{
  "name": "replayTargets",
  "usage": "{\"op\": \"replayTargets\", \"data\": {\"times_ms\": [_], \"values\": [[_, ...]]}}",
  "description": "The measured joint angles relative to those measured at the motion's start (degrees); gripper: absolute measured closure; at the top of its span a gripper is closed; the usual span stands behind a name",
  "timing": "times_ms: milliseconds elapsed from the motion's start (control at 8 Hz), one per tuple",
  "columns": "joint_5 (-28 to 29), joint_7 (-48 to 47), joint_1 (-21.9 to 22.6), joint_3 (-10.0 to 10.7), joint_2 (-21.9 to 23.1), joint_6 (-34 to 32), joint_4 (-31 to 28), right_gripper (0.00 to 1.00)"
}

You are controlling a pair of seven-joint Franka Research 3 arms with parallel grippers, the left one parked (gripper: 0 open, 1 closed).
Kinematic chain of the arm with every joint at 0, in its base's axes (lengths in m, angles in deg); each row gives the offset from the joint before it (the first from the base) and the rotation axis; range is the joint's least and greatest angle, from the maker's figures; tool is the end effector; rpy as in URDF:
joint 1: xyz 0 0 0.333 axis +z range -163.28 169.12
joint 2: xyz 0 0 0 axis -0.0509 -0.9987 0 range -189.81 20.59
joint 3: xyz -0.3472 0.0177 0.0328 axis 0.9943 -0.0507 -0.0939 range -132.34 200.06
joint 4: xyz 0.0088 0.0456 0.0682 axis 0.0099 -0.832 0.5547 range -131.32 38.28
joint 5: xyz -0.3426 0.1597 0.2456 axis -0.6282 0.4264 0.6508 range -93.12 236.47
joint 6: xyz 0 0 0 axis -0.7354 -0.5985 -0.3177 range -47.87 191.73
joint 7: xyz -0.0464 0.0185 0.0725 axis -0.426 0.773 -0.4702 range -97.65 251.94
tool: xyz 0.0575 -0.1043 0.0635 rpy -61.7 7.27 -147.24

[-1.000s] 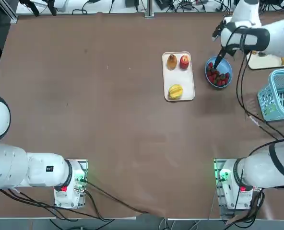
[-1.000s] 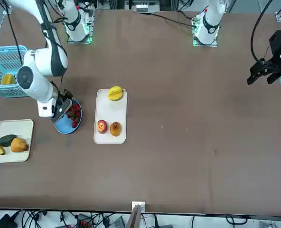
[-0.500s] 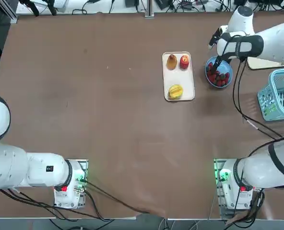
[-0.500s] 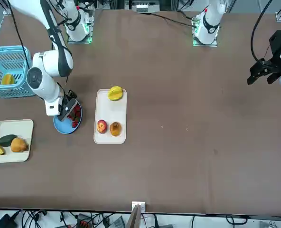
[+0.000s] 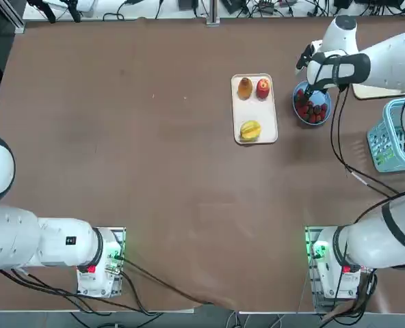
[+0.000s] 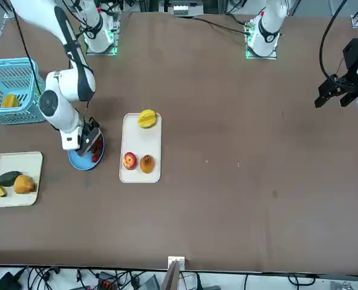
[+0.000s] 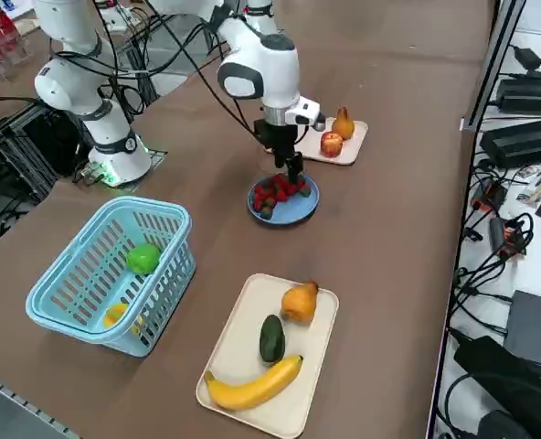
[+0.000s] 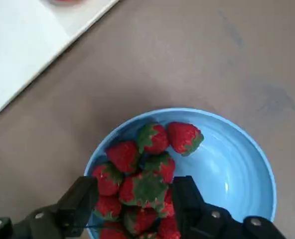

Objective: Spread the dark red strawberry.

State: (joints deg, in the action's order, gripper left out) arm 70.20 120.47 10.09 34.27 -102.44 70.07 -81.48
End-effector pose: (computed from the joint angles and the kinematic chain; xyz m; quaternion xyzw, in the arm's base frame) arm 0.5923 0.0699 0.1918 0.9014 0.4328 -0.0123 0.0051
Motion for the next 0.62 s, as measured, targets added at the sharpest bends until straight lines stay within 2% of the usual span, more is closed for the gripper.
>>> {"op": "replayTargets", "data": {"times_ms": [250, 625], "values": [[0.0, 0.2, -0.1, 0.4, -0.8, 0.3, 0.0, 0.16], [0.0, 0.3, -0.2, 0.7, -1.2, 0.4, 0.0, 0.31]]}}
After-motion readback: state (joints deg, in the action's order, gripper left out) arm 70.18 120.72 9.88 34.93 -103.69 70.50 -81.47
